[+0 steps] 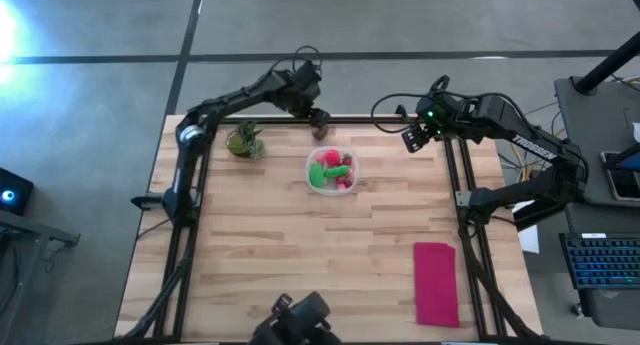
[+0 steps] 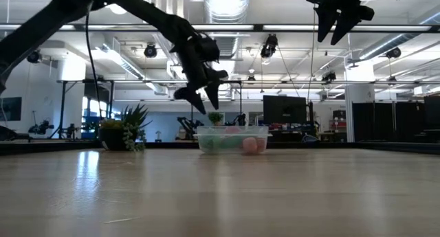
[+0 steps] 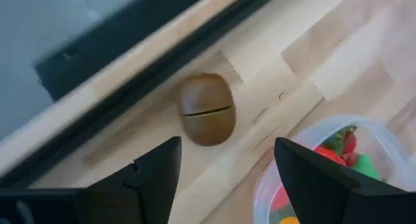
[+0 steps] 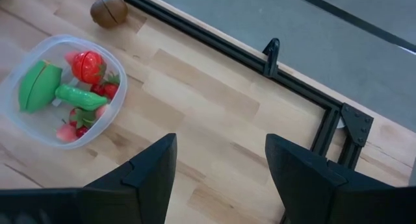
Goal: Pick and placing Produce into tupperware
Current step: Put the kiwi into the transparent bin
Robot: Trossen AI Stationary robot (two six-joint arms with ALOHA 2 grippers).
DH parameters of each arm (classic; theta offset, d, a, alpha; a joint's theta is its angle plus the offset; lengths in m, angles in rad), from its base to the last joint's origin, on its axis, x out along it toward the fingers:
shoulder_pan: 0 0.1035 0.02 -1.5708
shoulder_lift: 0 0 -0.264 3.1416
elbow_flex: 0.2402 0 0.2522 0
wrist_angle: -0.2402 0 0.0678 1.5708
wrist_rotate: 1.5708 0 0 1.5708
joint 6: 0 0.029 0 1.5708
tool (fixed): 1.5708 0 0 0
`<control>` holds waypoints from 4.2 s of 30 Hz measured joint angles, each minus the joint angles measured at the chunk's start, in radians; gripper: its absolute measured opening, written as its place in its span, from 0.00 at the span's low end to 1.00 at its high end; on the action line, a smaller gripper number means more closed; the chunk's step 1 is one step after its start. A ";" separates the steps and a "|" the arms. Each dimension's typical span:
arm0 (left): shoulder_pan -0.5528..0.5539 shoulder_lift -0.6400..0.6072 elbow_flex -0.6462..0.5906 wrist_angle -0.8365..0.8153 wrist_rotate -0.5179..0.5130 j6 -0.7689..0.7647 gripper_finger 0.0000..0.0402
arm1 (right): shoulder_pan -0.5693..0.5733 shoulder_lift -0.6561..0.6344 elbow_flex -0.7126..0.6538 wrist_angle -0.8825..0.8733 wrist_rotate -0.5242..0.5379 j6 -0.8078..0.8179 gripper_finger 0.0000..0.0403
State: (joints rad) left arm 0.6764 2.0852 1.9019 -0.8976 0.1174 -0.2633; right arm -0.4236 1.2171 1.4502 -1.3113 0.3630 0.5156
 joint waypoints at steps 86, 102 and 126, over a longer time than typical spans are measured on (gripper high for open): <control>-0.122 0.240 0.093 0.168 0.185 0.352 0.58 | 0.000 0.000 0.000 0.006 0.005 0.079 0.57; -0.107 0.238 0.295 0.155 0.008 0.311 0.58 | 0.000 0.000 0.000 -0.019 0.005 0.079 0.57; -0.088 0.348 0.284 0.176 0.083 -0.097 0.58 | 0.000 0.000 0.000 -0.017 0.006 0.078 0.57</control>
State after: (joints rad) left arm 0.5881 2.4329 2.1860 -0.7216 0.2008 -0.3599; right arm -0.4240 1.2171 1.4506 -1.3281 0.3688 0.5939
